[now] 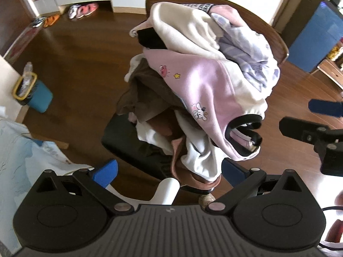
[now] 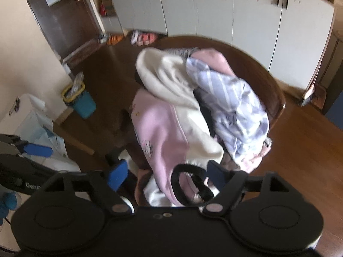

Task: Fold clothes
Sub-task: 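Reach both grippers toward the pink-and-cream sweatshirt on the clothes pile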

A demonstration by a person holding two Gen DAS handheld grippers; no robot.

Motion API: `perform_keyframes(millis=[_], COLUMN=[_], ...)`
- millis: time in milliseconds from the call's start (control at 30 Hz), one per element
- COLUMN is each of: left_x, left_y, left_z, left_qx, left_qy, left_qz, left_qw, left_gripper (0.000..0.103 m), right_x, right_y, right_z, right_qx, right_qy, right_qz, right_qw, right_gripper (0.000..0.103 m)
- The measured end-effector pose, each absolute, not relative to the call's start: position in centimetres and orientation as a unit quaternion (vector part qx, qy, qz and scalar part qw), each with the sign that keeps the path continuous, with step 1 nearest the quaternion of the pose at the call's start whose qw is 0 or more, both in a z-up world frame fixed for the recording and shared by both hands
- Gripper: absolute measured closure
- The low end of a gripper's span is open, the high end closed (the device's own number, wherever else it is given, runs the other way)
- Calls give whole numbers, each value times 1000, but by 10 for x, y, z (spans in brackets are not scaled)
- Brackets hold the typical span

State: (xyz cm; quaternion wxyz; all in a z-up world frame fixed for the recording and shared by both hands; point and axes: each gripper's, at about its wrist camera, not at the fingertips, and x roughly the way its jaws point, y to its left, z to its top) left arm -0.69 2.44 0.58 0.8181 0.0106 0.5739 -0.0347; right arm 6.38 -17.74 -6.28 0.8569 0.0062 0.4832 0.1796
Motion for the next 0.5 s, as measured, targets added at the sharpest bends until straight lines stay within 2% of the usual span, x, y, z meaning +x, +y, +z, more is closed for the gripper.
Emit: perform_keyframes(millis=[100, 300, 433, 500], left_x=[-3, 19, 44, 56], left_y=[25, 27, 27, 26], left_z=[3, -11, -30, -39], left_qx=[-7, -8, -20, -25], left_qy=[562, 552, 561, 565], left_qz=[-58, -57, -46, -39], left_qw=[825, 832, 826, 824], left_gripper=[0, 0, 12, 13], right_x=[60, 94, 128, 147], right_y=[-177, -180, -178, -177], right_z=[-59, -77, -110, -132], right_qx=[10, -1, -41, -54], right_qy=[470, 510, 511, 514], right_qz=[179, 168, 185, 196], right_qw=[865, 844, 839, 833], right_gripper=[0, 0, 0, 0])
